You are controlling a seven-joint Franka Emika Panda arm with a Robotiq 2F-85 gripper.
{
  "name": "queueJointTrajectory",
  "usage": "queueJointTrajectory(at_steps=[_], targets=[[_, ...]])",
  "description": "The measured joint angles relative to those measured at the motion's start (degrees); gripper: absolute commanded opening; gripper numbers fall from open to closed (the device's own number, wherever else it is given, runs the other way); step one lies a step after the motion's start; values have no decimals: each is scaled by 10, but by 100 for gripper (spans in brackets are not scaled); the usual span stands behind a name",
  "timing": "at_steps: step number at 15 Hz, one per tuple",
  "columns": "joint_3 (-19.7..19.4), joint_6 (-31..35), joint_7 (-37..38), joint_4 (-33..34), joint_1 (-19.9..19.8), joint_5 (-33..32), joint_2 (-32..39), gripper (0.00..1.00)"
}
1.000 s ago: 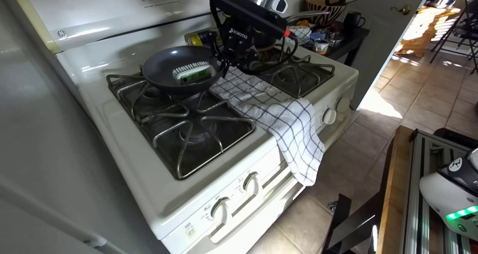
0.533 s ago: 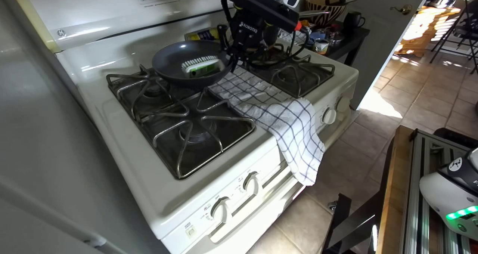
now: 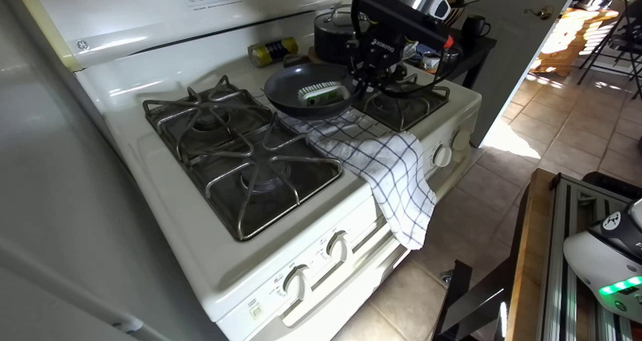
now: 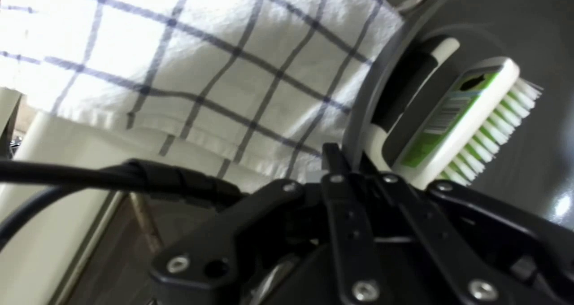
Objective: Pick up the gray pan and put it on the bottom right cooker on the stove
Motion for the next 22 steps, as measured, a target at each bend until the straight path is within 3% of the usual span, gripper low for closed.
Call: queueJointTrajectory(at_steps=[5, 11, 17, 22], targets=[[-8, 0, 9, -43, -42, -1, -52, 1], [0, -6, 124, -96, -65, -40, -121, 1], [3, -22, 135, -155, -73, -43, -182, 1], [14, -21, 166, -195, -104, -57, -217, 1]])
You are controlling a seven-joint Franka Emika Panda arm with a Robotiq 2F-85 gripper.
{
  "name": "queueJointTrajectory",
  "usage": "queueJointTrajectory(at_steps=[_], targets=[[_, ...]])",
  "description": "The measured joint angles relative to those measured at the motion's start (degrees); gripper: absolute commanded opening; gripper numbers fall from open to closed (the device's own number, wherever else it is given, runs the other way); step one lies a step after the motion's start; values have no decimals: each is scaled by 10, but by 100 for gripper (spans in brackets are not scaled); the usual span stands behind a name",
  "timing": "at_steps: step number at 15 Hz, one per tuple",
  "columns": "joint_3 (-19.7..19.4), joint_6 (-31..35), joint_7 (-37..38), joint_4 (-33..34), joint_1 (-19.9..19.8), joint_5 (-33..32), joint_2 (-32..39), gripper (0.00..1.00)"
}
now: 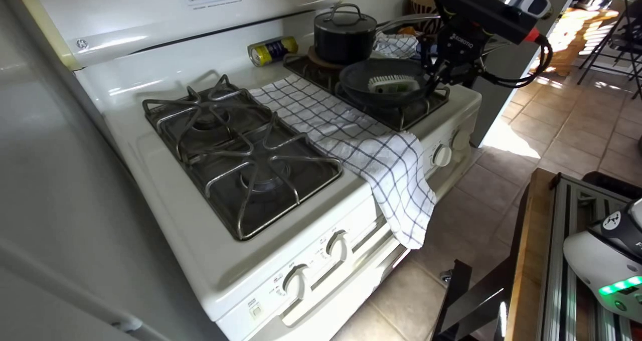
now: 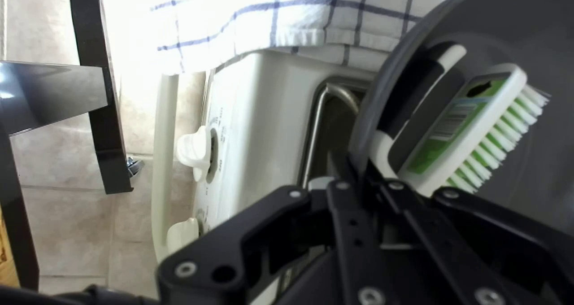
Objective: Pick up the gray pan and put it on the bottom right cooker on the stove
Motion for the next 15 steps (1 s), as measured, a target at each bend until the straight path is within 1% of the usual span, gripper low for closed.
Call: queueJointTrajectory(at_steps=[4, 8, 15], targets=[[15, 16, 29, -16, -22, -10, -14, 1], [29, 36, 42, -16, -40, -24, -15, 1], [36, 36, 58, -16, -69, -41, -12, 1]])
